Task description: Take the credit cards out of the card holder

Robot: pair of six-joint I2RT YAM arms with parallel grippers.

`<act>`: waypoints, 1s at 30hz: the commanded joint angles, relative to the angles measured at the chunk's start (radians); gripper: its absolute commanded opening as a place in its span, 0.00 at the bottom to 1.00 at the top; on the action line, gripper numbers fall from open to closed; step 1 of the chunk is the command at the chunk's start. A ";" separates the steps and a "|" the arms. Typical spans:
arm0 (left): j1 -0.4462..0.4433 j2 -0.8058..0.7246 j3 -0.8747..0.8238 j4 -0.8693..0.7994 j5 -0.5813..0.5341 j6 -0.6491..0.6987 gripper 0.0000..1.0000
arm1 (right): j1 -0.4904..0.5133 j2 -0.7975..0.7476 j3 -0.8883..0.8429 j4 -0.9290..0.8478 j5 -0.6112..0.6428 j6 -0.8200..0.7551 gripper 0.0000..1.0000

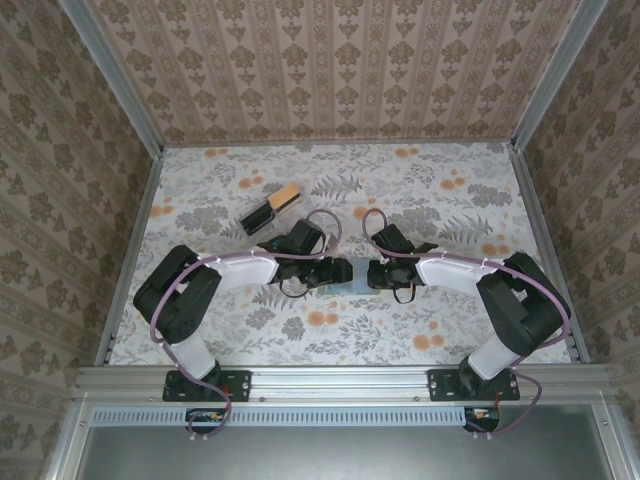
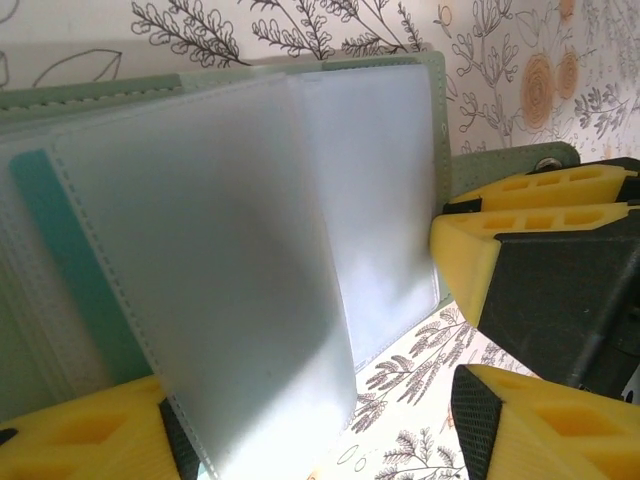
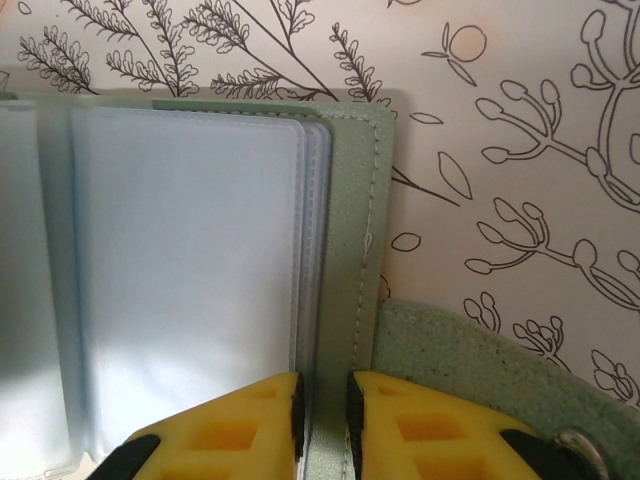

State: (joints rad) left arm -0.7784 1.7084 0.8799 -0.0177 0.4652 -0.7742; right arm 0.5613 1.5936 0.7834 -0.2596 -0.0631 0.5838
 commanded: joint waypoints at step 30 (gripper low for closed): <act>-0.042 0.035 0.140 -0.011 0.068 0.045 0.56 | -0.033 -0.191 -0.074 0.012 0.023 0.076 0.24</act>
State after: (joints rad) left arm -0.8345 1.8038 1.0332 -0.0097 0.5537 -0.7609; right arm 0.5308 1.4124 0.7094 -0.2626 0.0036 0.6548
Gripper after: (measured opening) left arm 0.566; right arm 0.242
